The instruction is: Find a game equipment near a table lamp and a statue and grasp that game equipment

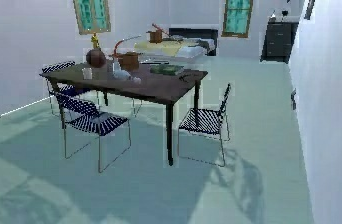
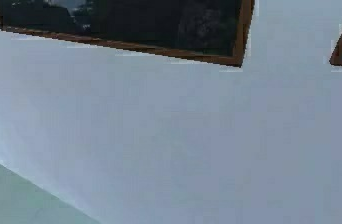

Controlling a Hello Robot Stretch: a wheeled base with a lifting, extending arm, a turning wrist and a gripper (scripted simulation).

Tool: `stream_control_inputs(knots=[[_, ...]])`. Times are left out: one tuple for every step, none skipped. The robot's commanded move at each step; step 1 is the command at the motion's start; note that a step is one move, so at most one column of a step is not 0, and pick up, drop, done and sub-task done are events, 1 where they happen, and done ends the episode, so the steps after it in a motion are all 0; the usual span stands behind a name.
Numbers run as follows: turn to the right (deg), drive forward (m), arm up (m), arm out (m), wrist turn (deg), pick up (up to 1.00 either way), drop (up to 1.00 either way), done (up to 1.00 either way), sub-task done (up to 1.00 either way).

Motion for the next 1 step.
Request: stream_control_inputs(knots=[[0.0,1.0,0.0,0.0,0.0,0.0,0.0,0.0,0.0]])
